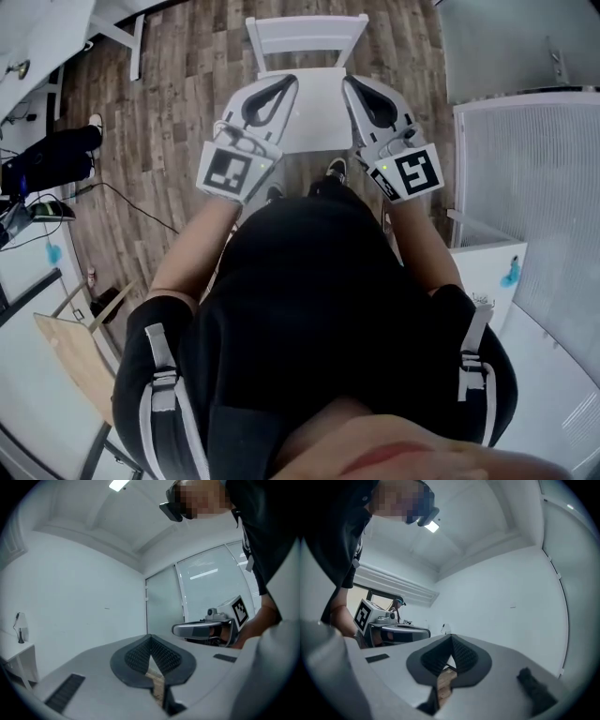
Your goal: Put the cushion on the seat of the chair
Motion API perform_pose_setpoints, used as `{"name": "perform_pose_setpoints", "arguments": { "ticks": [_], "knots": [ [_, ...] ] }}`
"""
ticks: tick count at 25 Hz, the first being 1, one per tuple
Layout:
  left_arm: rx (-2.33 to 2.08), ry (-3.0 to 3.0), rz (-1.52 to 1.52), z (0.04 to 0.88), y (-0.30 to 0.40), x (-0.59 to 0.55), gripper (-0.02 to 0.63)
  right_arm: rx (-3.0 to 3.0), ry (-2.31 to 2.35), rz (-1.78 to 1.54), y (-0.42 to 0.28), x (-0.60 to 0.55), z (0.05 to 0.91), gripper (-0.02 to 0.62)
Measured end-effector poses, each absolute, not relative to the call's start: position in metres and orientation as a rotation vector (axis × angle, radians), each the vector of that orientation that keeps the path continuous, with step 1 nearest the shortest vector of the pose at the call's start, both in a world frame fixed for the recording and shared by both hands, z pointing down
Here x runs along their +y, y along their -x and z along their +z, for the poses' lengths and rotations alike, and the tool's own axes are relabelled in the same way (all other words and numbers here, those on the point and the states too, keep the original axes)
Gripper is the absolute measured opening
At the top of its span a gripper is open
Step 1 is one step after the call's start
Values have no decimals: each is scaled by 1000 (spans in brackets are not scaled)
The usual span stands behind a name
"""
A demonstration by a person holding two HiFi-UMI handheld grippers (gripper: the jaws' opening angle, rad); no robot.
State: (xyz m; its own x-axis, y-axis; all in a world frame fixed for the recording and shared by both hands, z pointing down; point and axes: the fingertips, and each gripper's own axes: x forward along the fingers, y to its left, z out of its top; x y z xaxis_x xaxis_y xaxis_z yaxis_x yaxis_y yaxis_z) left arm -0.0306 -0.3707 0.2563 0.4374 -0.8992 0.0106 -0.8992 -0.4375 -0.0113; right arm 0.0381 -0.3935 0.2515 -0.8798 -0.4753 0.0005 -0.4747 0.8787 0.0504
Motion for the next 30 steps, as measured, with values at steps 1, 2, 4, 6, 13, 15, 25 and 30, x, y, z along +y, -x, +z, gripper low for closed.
{"name": "perform_pose_setpoints", "arguments": {
  "ticks": [1, 2, 4, 6, 13, 15, 25, 30],
  "knots": [
    [1663, 2644, -19, 253, 33, -371, 11, -3037, -772, -89, -38, -394, 248, 15],
    [1660, 2632, -15, 251, 34, -371, 12, -3041, -777, -97, -37, -394, 245, 15],
    [1652, 2613, -7, 247, 37, -372, 12, -3045, -781, -112, -36, -395, 241, 15],
    [1653, 2598, -2, 245, 39, -372, 12, -3045, -773, -127, -35, -394, 240, 15],
    [1650, 2585, -20, 253, 39, -365, 11, -3028, -754, -150, -37, -388, 248, 15],
    [1649, 2583, -23, 254, 38, -365, 11, -3026, -750, -143, -36, -388, 250, 15],
    [1662, 2581, -27, 257, 37, -366, 11, -3019, -732, -136, -37, -385, 252, 15],
    [1664, 2582, -31, 261, 34, -367, 12, -3021, -719, -132, -39, -384, 255, 15]
  ]
}}
